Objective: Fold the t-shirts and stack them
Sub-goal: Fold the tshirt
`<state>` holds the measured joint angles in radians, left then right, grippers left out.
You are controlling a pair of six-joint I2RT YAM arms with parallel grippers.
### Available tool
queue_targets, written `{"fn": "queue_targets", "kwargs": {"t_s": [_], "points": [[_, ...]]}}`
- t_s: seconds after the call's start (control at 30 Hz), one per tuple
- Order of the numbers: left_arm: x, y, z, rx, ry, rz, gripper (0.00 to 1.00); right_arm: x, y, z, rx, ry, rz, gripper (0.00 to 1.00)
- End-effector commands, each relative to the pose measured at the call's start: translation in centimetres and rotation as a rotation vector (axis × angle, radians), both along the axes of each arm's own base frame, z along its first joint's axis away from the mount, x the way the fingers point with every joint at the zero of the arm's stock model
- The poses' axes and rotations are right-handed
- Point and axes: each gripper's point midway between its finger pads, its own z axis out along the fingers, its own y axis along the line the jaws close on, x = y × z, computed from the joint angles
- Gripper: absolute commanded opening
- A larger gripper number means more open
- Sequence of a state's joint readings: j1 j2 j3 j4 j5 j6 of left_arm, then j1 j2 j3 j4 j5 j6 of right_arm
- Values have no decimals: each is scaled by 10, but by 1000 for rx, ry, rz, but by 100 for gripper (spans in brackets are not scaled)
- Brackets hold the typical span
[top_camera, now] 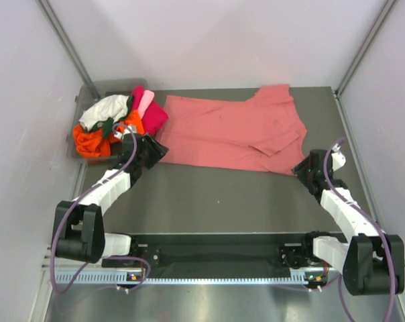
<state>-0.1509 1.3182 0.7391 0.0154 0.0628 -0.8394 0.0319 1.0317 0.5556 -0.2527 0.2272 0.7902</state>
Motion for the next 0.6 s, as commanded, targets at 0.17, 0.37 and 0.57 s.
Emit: {"fn": "queue_targets", "kwargs": {"t_s": [0.17,0.37,0.57], "points": [[-8,-5,-3,-13,-56,-7,58,15,1,-32,94,-16,-125,50],[-8,2,-7,9,-61,28,57,17,-8,-45,96,-1,-212,47],[-10,10,-9,30,-60,72,56,24,-17,-50,105,-10,-278,46]]}}
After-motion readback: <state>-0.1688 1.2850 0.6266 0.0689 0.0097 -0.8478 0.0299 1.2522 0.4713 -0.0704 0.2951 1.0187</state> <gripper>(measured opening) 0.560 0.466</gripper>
